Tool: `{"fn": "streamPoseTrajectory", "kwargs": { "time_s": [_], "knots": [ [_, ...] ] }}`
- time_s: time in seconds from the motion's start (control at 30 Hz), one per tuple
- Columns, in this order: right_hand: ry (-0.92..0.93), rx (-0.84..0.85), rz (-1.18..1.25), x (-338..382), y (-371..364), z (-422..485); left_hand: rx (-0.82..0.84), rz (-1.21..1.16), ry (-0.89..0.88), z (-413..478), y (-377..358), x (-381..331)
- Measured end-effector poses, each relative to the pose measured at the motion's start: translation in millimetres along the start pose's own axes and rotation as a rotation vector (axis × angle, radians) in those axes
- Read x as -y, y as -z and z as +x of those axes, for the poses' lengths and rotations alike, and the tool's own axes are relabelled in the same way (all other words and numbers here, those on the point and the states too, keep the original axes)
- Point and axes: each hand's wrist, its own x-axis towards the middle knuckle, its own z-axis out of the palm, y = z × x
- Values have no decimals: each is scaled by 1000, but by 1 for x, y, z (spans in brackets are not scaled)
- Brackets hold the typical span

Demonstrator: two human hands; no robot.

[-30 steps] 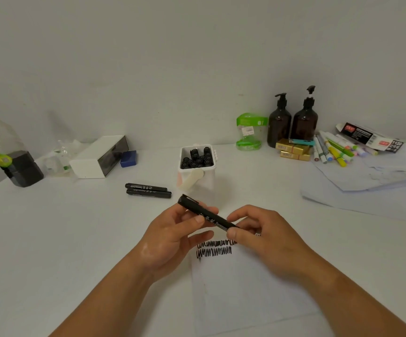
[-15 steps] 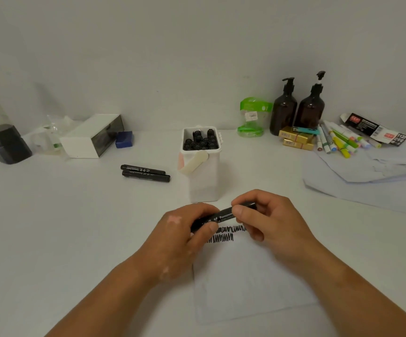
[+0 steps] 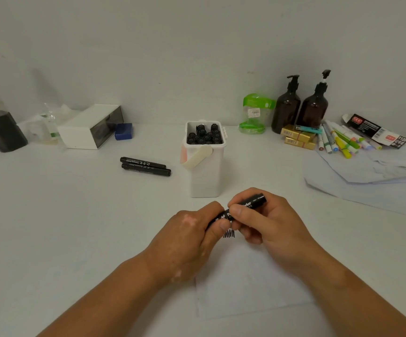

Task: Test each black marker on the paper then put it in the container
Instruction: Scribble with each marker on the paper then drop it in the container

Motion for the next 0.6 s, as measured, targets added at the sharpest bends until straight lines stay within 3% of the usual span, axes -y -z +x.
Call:
{"fn": "streamPoseTrajectory", "kwargs": {
  "time_s": [0.43,0.53,0.6],
  "knots": [
    [30,48,-28,-3,-5,-2,-102,-72,-38,0,-6,2],
    [59,-124,-63,-1,-1,3,-99,-22,29,1,-8,8],
    [37,-282,87,3,10,7,-85,40,108,-1,-7,15]
  ]
}}
